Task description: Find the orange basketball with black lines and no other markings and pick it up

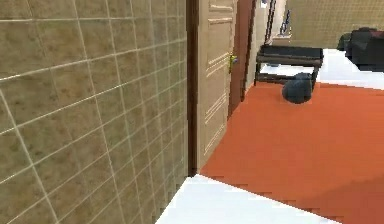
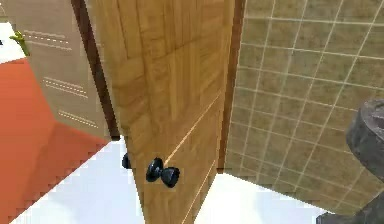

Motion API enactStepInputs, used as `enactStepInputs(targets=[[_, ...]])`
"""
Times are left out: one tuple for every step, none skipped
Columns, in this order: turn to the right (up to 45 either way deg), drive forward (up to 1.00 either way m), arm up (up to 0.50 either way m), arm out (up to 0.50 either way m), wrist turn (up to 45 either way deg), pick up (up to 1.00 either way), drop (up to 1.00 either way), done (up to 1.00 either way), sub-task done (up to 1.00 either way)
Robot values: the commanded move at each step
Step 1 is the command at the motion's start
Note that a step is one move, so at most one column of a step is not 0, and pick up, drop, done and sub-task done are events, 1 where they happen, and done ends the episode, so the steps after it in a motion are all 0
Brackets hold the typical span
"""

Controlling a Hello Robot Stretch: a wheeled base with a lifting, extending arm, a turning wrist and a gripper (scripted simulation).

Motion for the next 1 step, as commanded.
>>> enactStepInputs(targets=[[24.0, 0.00, 0.00, 0.00, 0.0, 0.00, 0.00, 0.00, 0.00]])
